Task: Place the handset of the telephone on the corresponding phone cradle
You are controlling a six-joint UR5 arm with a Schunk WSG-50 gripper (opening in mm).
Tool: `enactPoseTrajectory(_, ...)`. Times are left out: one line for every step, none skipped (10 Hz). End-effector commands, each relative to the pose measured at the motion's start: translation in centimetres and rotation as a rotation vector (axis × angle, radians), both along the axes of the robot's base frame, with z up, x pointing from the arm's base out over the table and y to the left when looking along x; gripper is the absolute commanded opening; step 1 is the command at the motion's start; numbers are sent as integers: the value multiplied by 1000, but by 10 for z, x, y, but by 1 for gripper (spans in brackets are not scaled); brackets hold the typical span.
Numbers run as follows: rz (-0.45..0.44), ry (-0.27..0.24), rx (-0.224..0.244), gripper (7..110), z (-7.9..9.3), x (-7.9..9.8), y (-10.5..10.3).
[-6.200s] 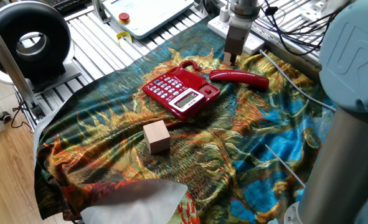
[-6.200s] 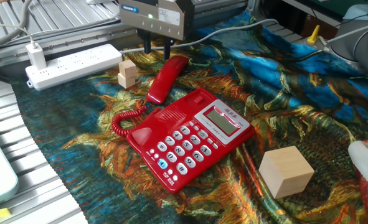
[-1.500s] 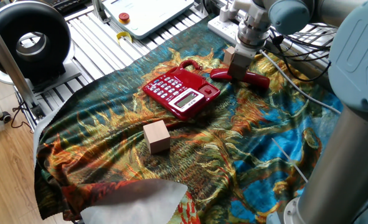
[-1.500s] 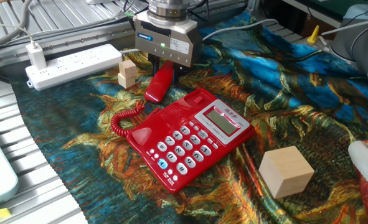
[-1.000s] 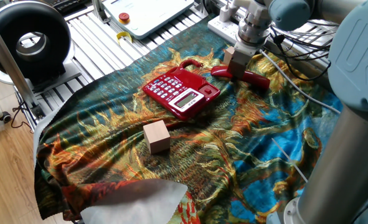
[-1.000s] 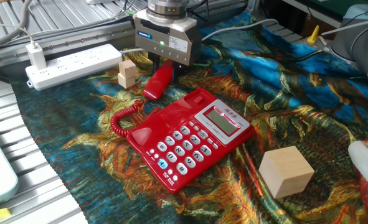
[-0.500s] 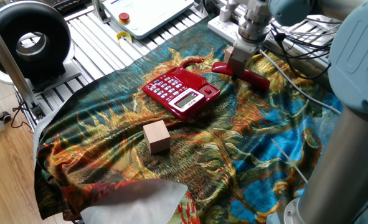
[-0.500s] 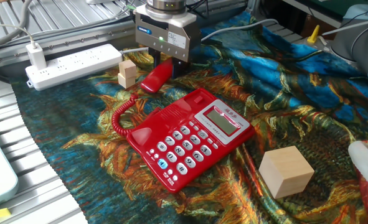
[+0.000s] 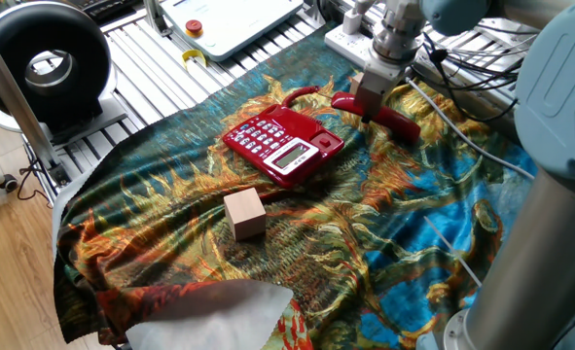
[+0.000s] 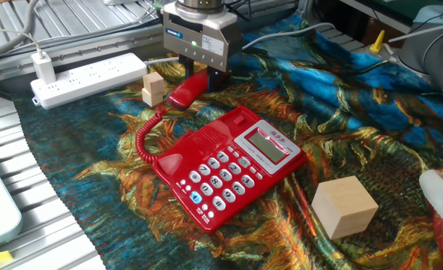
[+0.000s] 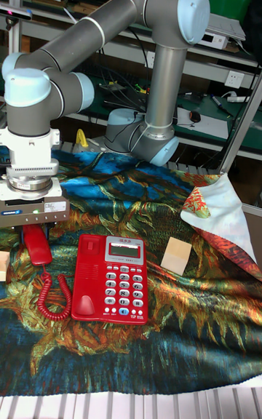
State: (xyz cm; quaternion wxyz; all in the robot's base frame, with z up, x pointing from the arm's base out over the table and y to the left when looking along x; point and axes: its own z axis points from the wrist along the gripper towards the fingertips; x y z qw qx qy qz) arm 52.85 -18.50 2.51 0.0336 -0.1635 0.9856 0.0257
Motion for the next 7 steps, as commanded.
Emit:
enactPoseTrajectory(-11,-10,11,7,7,2,-1)
enactPoseTrajectory(-12,-10,11,7,10,2,-1)
enactPoseTrajectory(-14,-10,12,7,13,2,-2)
enactPoseTrajectory(-14,-7,13,7,18,1,-2)
enactPoseTrajectory(-15,-6,15,7,22,1,-2)
enactPoseTrajectory(-17,-5,15,7,25,2,-2)
enactPoseTrajectory(-21,-4,18,7,28,2,-1)
